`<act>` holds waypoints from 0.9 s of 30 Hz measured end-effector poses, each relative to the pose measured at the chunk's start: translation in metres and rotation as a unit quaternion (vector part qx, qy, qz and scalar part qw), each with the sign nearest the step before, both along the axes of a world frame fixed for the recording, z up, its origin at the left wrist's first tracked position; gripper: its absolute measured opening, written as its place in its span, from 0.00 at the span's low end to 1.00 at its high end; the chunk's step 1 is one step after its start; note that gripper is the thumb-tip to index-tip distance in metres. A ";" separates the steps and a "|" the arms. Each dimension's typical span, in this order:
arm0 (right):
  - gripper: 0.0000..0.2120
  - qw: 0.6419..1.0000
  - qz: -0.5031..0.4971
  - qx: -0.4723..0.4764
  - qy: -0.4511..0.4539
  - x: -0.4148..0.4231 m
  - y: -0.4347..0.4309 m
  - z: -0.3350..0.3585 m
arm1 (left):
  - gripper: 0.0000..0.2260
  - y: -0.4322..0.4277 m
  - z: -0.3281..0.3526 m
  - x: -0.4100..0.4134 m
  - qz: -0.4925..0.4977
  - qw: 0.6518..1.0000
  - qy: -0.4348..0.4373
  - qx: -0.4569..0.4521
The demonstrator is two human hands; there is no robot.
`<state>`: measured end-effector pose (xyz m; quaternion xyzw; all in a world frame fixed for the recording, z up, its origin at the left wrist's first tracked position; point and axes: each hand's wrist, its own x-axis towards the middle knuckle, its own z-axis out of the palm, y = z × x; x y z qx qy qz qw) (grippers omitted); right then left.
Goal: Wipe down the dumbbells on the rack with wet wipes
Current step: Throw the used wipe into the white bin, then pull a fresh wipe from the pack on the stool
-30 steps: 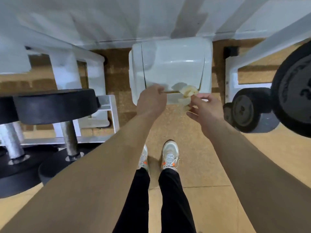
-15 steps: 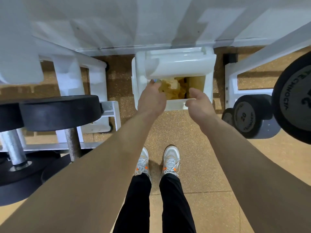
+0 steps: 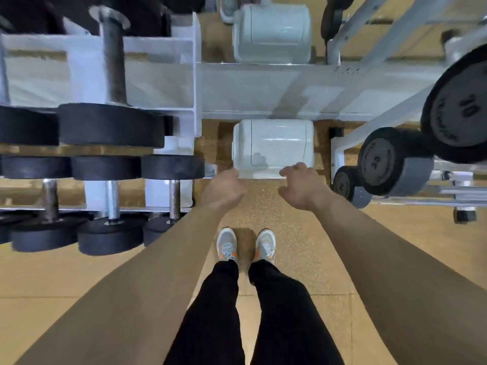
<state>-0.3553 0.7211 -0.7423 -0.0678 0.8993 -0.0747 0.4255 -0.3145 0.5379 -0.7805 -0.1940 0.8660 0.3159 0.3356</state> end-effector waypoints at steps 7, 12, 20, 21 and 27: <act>0.25 0.993 0.074 -0.007 0.096 0.007 -0.046 0.139 | 0.21 -0.032 0.144 0.040 -0.014 0.998 0.058 -0.036; 0.22 0.973 0.162 -0.014 0.166 0.022 -0.071 0.211 | 0.18 -0.057 0.219 0.078 0.014 0.989 0.112 -0.093; 0.20 0.904 0.336 -0.073 0.253 0.097 -0.134 0.311 | 0.17 -0.082 0.309 0.182 0.126 0.965 0.172 -0.155; 0.20 0.898 0.348 -0.080 0.256 0.108 -0.145 0.320 | 0.18 -0.087 0.317 0.197 0.143 0.960 0.180 -0.162; 0.21 0.856 0.426 -0.120 0.267 0.180 -0.220 0.364 | 0.13 -0.139 0.352 0.304 0.238 0.929 0.179 -0.218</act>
